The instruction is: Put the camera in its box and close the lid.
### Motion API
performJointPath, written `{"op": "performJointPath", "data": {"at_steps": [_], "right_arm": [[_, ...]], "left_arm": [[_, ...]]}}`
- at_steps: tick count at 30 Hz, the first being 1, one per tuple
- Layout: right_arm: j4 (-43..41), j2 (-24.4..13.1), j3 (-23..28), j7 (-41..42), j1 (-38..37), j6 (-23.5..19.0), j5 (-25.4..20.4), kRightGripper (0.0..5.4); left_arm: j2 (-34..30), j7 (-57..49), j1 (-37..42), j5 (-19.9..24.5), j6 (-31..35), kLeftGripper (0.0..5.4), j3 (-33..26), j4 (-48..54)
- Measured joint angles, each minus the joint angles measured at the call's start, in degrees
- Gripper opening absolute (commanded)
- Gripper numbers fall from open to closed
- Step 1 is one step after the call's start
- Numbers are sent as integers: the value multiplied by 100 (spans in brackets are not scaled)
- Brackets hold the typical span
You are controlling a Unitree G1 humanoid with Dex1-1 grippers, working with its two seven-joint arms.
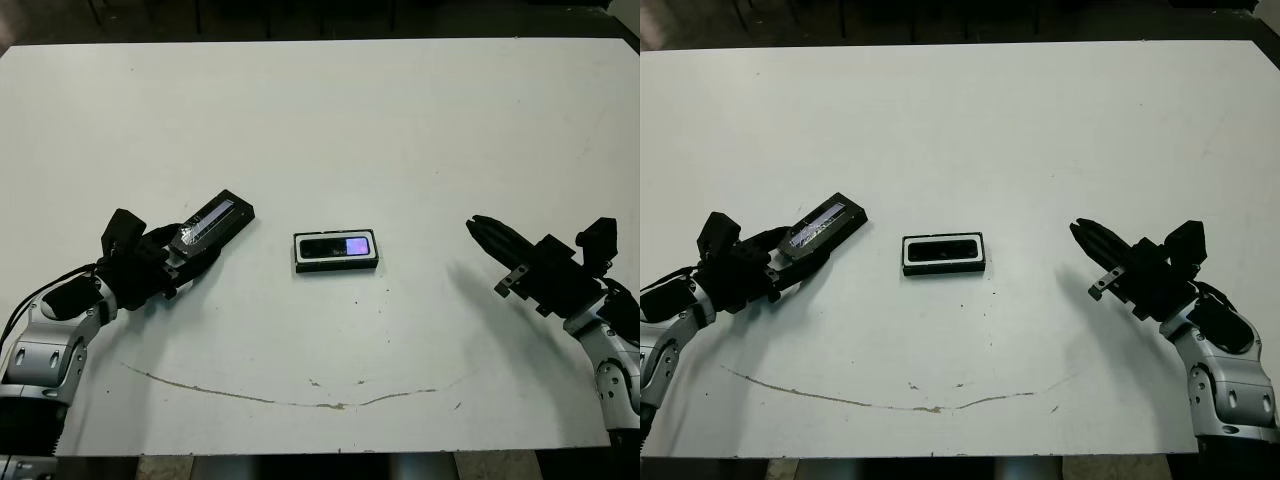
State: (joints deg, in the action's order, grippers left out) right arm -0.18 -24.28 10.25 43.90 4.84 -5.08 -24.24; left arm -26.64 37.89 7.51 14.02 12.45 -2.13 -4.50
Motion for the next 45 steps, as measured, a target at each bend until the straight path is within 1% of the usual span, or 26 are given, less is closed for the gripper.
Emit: {"op": "performJointPath", "data": {"at_steps": [6,12,16,20,25,30,33,37,40,45], "right_arm": [[-57,-4,-1,-31,-3,-3,32,0],[-53,-5,-2,-19,-7,46,51,0],[-56,-5,-17,-34,-9,37,62,0],[-53,-5,-22,-40,-10,43,99,0],[-60,-11,-24,-43,-12,45,137,0],[-53,-25,-16,-22,-18,45,127,0],[-94,-69,-7,-82,-34,41,159,0],[-102,-106,2,-92,-46,50,175,0],[-108,-126,6,-115,-61,35,187,0],[-110,-133,9,-106,-64,36,190,0]], "left_arm": [[30,154,-40,59,-286,278,-15,217],[-46,706,79,398,-321,278,-15,540],[-206,1024,422,584,66,278,39,742],[-306,1376,911,706,556,278,241,780],[-331,2098,1678,780,859,278,616,189],[-313,2692,2430,606,907,278,1005,-758],[-205,2885,2723,443,676,278,1150,-1321],[21,3015,2955,306,361,278,1260,-1889],[132,3043,3062,110,160,278,1348,-2192],[259,3058,3170,-98,98,278,1395,-2494]]}}
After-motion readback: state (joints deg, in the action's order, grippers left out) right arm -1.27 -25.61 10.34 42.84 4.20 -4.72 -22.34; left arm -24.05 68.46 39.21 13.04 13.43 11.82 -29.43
